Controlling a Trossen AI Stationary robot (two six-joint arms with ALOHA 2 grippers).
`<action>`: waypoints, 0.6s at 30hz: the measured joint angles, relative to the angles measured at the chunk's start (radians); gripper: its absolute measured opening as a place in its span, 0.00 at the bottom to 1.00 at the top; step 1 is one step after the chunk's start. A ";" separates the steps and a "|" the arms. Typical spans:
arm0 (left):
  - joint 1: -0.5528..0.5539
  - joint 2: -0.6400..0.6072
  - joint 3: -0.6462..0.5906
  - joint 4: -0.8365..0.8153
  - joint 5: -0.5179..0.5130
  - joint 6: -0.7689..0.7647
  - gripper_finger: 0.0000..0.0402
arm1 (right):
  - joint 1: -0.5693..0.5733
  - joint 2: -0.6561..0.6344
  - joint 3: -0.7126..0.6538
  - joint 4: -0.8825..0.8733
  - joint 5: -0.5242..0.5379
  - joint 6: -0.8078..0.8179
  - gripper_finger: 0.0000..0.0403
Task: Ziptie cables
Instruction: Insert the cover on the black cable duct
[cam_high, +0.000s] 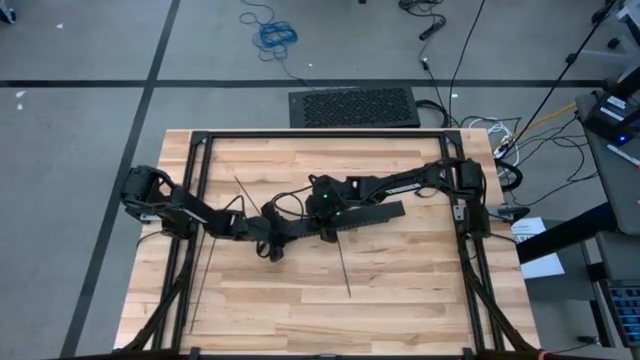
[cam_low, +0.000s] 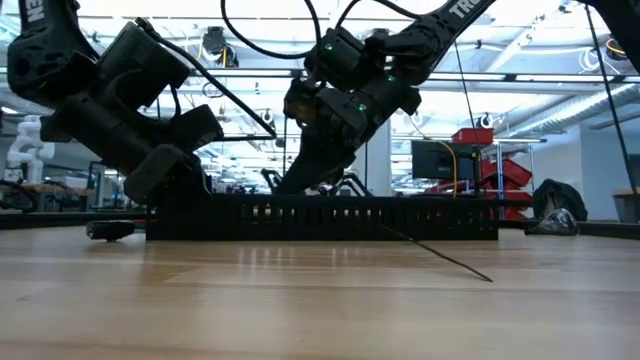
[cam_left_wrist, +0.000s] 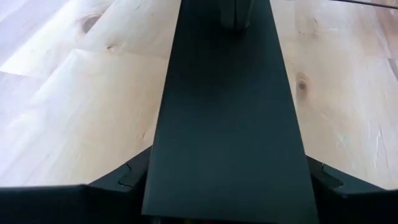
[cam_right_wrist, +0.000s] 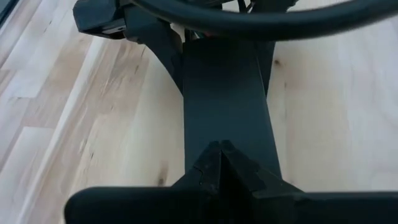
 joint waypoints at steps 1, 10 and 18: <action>0.000 -0.006 0.000 -0.004 0.014 0.001 0.60 | 0.000 0.000 0.000 -0.002 0.000 0.000 0.00; 0.003 -0.182 0.002 -0.139 0.082 0.011 0.64 | -0.001 -0.001 0.000 -0.008 0.004 0.001 0.00; 0.004 -0.513 0.046 -0.478 0.072 0.035 0.65 | -0.005 -0.001 0.000 -0.008 0.001 0.020 0.00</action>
